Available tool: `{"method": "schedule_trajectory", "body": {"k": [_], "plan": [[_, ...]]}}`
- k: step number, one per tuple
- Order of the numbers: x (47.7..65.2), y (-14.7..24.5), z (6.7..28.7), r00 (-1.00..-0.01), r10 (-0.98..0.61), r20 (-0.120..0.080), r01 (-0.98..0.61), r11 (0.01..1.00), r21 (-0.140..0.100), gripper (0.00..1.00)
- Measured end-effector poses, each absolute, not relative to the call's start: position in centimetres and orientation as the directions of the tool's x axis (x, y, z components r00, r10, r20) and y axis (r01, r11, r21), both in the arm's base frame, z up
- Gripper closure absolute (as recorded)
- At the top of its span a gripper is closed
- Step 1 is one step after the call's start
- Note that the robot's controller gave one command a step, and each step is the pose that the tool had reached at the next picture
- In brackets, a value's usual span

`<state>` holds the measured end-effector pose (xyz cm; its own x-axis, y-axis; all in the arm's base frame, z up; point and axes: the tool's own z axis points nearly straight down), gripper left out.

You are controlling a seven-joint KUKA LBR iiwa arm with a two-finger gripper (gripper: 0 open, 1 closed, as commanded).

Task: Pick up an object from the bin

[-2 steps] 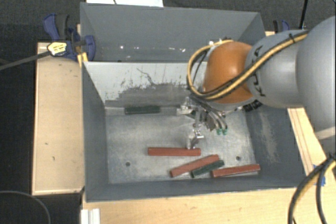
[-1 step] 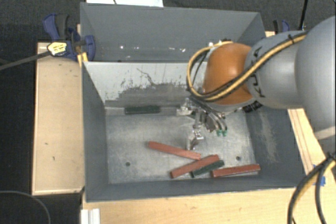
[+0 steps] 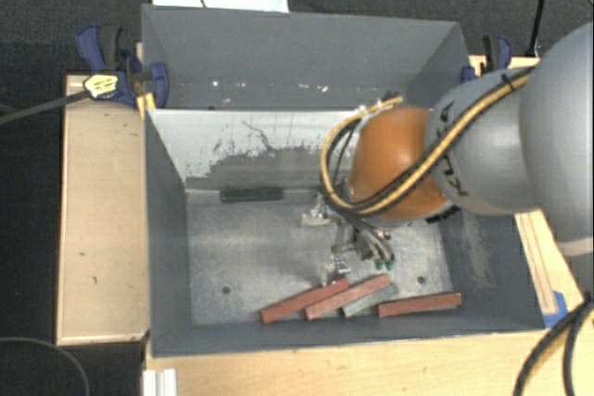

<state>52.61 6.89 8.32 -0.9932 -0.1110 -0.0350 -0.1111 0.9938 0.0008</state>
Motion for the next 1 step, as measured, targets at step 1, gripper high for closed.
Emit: {"method": "schedule_trajectory", "body": {"k": [1], "plan": [[51.07, 8.33, 8.9, -0.984, -0.163, -0.069, -0.164, 0.986, 0.0, 0.0]]}}
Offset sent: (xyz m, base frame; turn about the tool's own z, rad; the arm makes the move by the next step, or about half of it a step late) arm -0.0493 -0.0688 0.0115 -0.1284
